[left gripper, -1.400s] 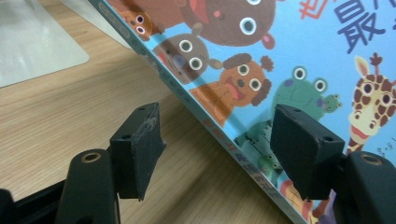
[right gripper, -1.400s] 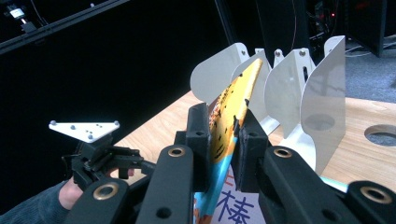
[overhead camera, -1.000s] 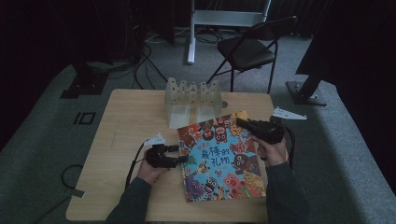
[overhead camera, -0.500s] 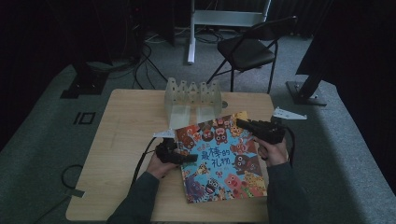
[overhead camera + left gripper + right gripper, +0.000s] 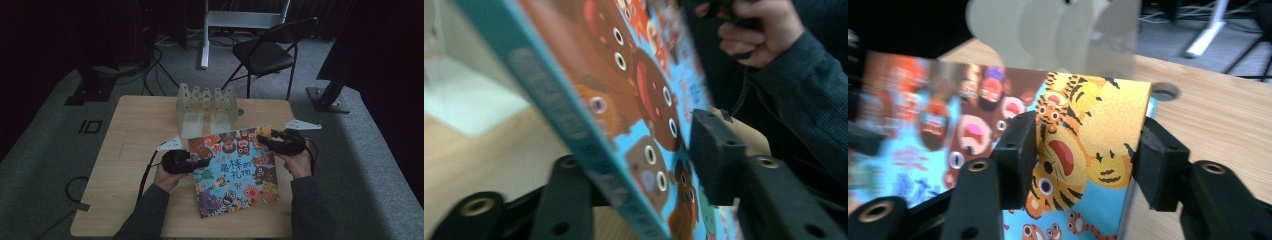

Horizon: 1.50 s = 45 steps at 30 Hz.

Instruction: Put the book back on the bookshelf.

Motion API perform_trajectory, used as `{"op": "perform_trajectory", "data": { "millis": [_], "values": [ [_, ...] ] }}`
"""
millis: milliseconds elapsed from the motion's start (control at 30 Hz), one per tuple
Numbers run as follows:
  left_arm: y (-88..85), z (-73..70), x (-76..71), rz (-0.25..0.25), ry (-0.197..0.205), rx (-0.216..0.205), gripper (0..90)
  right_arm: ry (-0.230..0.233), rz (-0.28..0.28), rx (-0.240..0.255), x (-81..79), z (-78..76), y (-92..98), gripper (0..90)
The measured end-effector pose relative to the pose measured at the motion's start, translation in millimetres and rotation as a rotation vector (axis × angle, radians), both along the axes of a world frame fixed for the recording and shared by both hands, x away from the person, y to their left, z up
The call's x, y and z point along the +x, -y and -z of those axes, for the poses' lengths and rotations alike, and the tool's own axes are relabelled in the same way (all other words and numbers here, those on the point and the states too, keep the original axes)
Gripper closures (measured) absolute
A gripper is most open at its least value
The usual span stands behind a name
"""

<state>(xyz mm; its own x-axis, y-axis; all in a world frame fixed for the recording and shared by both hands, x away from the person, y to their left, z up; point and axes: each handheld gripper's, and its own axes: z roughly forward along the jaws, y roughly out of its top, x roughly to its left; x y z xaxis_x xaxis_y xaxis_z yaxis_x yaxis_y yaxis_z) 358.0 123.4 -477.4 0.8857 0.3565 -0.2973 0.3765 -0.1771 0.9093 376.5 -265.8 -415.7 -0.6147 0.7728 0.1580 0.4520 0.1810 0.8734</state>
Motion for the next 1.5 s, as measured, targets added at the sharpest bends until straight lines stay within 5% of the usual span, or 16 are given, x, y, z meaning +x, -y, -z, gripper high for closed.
{"op": "perform_trajectory", "data": {
  "millis": [133, 267, 367, 533, 667, 1500],
  "values": [
    [2.9, -10.3, -7.3, 0.004, 0.054, -0.001, 62.8, 0.067, 0.065, -0.125, -4.7, 3.7, -8.2, 38.9],
    [-0.7, -23.2, -13.9, -0.035, 0.111, 0.003, 64.2, 0.054, 0.07, -0.218, -6.1, 20.6, -11.9, 38.3],
    [-8.8, -27.1, -14.1, -0.042, 0.125, 0.0, 65.6, 0.017, 0.064, -0.11, -5.3, 33.3, 0.9, 38.5],
    [-15.6, -30.5, -16.0, -0.062, 0.147, 0.0, 67.4, -0.011, 0.115, -0.059, -6.3, 47.9, 15.8, 42.6],
    [-16.7, -32.4, -17.8, -0.054, 0.159, -0.014, 71.2, -0.024, 0.141, -0.078, -6.3, 57.0, 18.1, 43.1],
    [-7.5, -49.2, -34.6, -0.009, 0.339, 0.092, 75.7, -0.063, 0.213, -0.024, -3.1, 85.5, 23.5, 46.0]
  ]
}}
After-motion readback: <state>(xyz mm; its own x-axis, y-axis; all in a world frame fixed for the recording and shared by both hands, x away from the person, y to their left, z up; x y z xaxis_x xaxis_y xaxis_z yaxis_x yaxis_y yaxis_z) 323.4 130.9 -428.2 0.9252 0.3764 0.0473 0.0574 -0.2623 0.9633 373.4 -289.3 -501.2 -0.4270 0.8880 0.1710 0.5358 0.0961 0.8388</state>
